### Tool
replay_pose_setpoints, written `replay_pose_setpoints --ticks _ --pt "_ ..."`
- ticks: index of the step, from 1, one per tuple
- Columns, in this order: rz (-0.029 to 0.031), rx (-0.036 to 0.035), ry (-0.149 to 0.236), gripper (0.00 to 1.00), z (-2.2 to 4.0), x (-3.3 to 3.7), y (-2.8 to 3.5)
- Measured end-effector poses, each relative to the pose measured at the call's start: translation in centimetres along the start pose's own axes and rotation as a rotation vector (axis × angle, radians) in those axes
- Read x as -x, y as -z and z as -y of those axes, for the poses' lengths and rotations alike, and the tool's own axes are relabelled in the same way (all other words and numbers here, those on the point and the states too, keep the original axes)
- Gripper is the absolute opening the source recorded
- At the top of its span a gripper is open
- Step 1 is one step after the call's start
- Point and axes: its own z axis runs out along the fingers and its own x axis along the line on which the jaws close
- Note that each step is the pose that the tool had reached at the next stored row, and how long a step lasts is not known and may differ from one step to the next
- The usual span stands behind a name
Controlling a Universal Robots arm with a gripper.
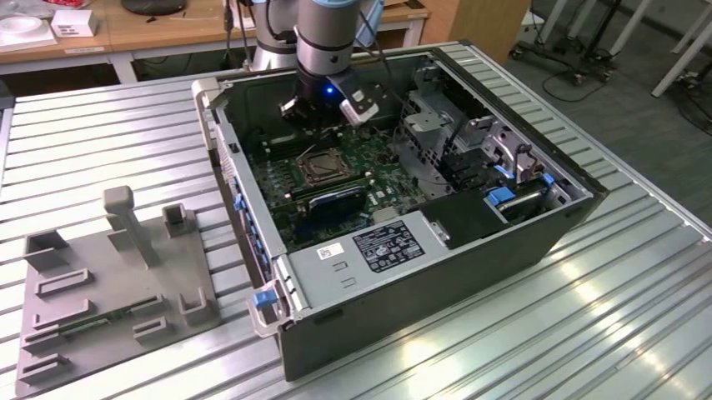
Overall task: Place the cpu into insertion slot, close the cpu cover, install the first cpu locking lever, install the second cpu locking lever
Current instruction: 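Install the first cpu locking lever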
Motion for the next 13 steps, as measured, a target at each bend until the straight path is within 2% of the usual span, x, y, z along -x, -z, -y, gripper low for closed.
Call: replay_pose_setpoints --ticks 2,6,13 --pt "-0.0002 -0.0003 0.0 0.11 0.02 -0.18 0.02" --pt "0.0015 -0.0002 0.0 0.11 0.12 -1.3 0.07" --pt "0.0021 -0.0002 0.0 0.11 0.11 -1.44 0.19"
